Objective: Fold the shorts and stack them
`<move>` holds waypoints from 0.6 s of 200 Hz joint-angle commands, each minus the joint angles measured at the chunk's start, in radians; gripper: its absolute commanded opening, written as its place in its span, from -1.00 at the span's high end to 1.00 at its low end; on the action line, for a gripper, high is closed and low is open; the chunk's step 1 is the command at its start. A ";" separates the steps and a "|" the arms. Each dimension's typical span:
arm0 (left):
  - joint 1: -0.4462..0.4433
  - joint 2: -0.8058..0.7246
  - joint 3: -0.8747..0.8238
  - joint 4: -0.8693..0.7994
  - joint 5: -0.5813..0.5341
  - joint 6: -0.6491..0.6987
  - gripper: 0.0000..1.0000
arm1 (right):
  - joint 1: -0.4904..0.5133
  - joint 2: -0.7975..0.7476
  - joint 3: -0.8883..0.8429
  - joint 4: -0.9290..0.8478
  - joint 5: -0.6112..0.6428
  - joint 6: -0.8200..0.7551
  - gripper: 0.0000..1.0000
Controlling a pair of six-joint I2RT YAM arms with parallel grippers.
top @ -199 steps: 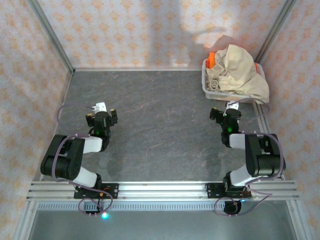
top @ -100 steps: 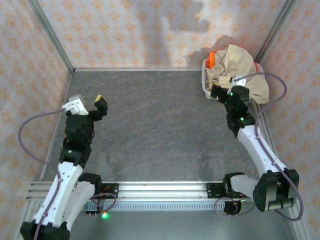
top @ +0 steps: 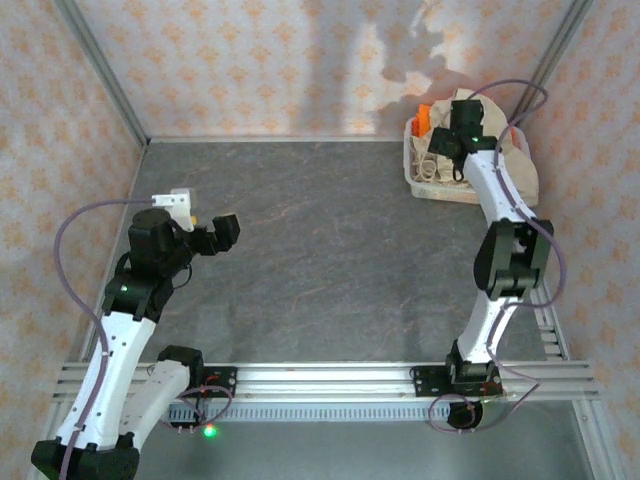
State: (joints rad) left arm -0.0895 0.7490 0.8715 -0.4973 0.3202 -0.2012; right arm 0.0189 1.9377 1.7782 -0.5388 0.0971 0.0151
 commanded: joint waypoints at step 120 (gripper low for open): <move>0.007 -0.022 0.011 -0.116 0.050 0.091 -1.00 | -0.002 0.200 0.168 -0.164 -0.037 0.093 0.69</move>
State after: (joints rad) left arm -0.0895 0.7467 0.8856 -0.5877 0.3634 -0.1474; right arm 0.0193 2.1723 1.9594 -0.6872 0.0597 0.0799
